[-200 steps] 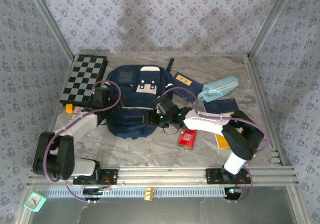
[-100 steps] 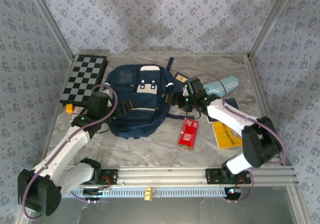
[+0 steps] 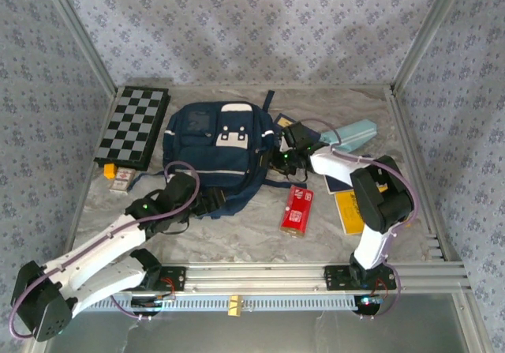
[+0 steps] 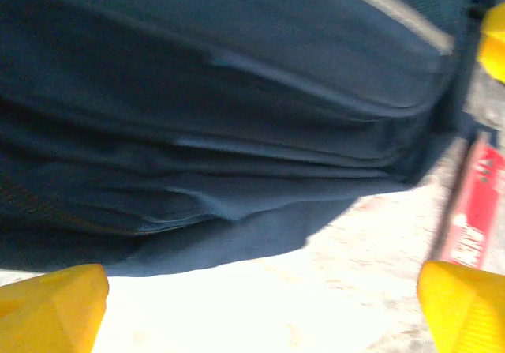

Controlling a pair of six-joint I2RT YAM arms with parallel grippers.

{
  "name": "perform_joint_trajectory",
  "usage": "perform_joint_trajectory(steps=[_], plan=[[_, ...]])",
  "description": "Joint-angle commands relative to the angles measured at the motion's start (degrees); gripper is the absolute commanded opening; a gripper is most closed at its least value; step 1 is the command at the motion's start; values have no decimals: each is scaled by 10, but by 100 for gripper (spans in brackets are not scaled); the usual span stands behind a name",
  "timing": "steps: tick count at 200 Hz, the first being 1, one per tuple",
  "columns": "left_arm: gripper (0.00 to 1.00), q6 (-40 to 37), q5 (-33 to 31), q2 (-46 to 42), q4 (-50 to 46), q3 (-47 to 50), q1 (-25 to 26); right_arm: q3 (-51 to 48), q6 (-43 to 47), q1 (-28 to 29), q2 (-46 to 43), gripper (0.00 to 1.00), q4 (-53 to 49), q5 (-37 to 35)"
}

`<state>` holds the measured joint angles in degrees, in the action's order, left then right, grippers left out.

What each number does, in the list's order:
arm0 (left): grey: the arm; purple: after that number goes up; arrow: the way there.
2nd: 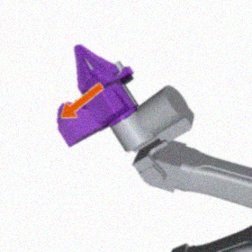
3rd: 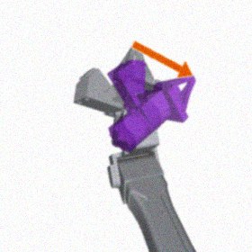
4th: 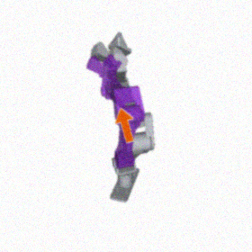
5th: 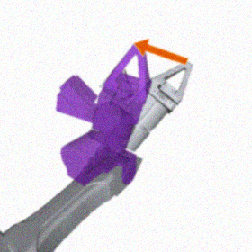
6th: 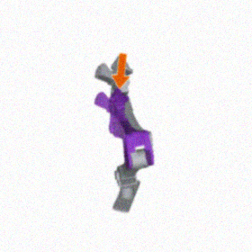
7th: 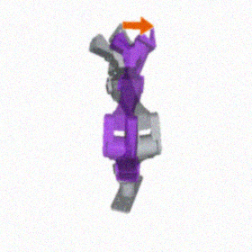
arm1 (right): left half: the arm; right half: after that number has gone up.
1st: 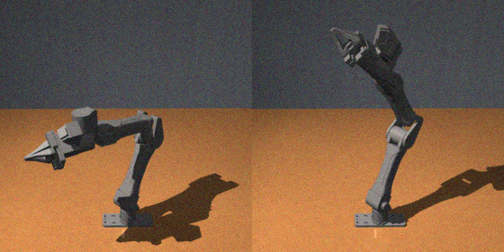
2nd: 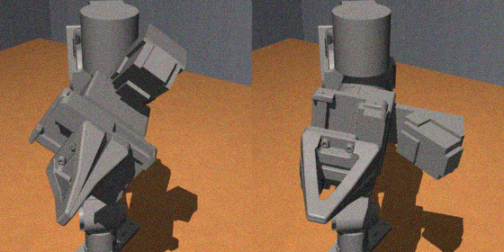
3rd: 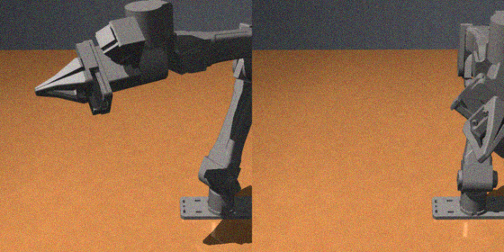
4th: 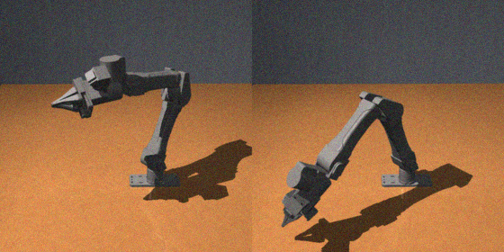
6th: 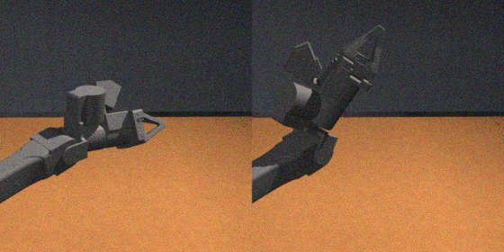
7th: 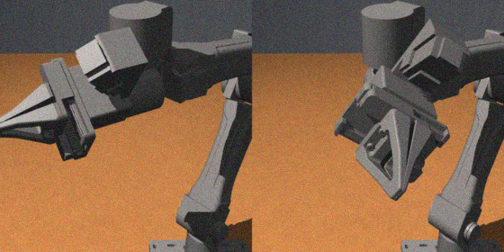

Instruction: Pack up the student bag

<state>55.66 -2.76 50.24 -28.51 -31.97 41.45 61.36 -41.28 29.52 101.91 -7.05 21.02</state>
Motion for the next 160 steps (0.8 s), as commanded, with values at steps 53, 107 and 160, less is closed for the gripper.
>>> perform_joint_trajectory(steps=[53,107,160], plan=[[100,-91,2,60,85,11,-176,-53,-95,89,-10,25,113,-45],[100,-182,28,120,59,-46,-287,-50,-103,146,-49,39,99,-72],[100,-169,80,30,-9,-29,-278,-50,-56,69,-89,60,-1,-38]])
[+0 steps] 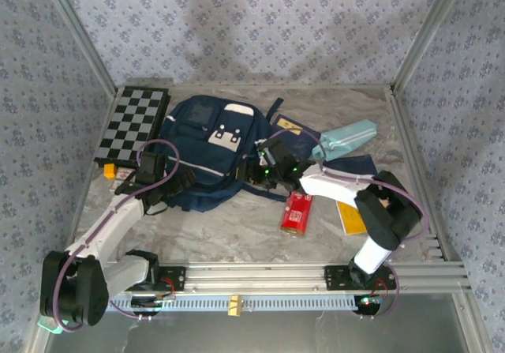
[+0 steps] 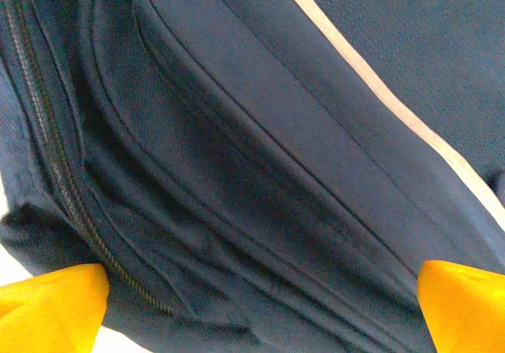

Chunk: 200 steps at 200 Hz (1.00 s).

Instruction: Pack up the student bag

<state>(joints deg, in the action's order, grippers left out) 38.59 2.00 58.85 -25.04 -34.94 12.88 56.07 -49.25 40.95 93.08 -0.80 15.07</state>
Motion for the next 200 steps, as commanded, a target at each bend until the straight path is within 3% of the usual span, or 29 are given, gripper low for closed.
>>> perform_joint_trajectory(steps=[1,21,46,99,130,157,200], plan=[[100,3,33,-58,-44,1,8,4,24,-47,1,60,-64,24],[100,49,54,-105,-40,22,29,28,42,-81,33,56,-64,61],[100,109,59,-135,-1,44,93,73,62,-108,73,55,-73,84],[100,161,9,-84,53,41,200,165,69,-134,165,56,-79,96],[100,168,10,-45,120,51,224,203,63,-136,215,53,-69,97],[100,157,2,-5,132,43,223,223,59,-134,246,43,-62,96],[100,106,-8,44,154,30,208,223,58,-133,253,14,-55,114]])
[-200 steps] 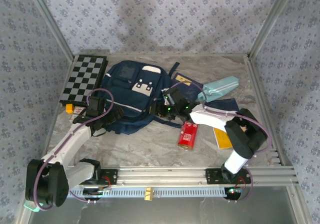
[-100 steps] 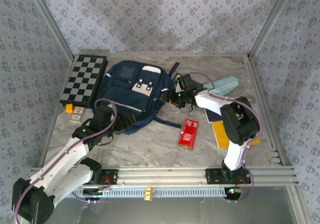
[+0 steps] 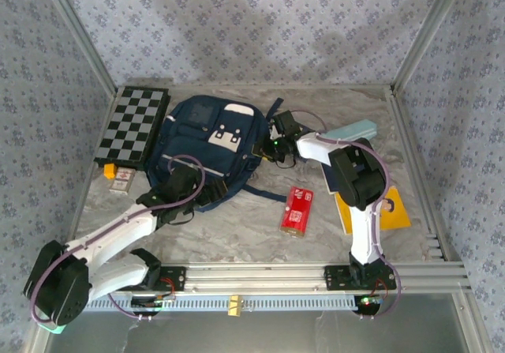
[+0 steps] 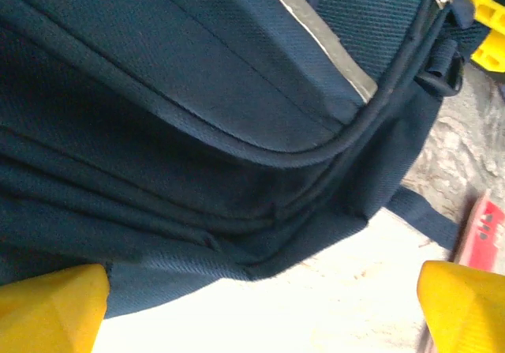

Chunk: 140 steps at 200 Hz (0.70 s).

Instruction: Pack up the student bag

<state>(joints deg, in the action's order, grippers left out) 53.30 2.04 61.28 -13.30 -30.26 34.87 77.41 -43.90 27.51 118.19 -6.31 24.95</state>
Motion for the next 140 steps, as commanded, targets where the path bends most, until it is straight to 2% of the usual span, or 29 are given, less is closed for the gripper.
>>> perform_joint_trajectory(steps=[1,35,57,88,121,140], plan=[[100,-43,-8,20,37,-16,-12,9,4,1,1,13,1,15],[100,-76,14,67,51,-23,-63,-16,2,1,-29,0,9,23],[100,-132,29,90,82,-28,-95,-47,-14,4,-57,0,33,31],[100,-206,30,117,57,-66,-132,-65,-38,25,-86,0,43,53],[100,-226,64,114,61,-69,-187,-109,-111,44,-111,0,122,52],[100,-241,65,93,33,-79,-192,-124,-147,55,-126,0,151,30]])
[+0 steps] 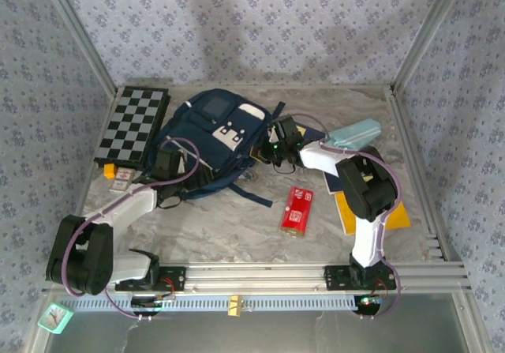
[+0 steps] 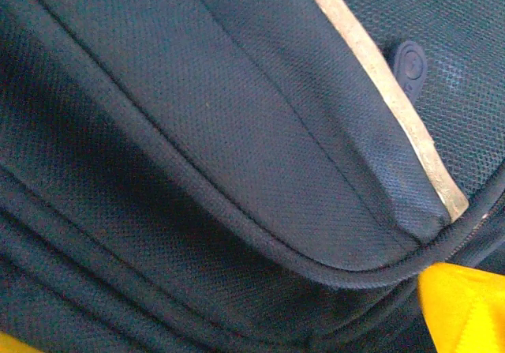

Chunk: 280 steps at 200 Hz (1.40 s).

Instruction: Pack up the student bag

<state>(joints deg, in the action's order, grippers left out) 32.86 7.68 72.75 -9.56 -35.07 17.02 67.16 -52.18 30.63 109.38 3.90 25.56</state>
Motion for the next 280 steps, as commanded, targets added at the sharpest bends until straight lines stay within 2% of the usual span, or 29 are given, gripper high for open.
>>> perform_joint_trajectory(steps=[1,35,65,81,117,161,175,207,239,280], plan=[[100,-38,9,-23,-6,-32,-13,-22,-66,24,-38,0,50,22],[100,-49,-13,-87,-90,-52,-14,-60,-129,29,-63,0,96,-26],[100,-24,-29,-165,-143,-49,7,-65,-148,40,-72,0,104,-50],[100,-9,-54,-194,-171,-53,48,-62,-153,42,-72,0,103,-49],[98,45,-133,-220,-160,-36,183,-52,-154,43,-83,0,80,-65],[89,84,-232,-194,-96,-17,326,-23,-148,43,-89,0,39,-63],[87,90,-251,-179,-59,-6,353,-19,-149,44,-93,0,38,-65],[81,119,-244,-114,-11,-4,372,-6,-149,47,-103,0,20,-70],[77,129,-266,-58,58,-7,398,7,-154,47,-108,0,10,-70],[70,139,-281,38,97,-60,402,7,-170,51,-111,0,1,-81]])
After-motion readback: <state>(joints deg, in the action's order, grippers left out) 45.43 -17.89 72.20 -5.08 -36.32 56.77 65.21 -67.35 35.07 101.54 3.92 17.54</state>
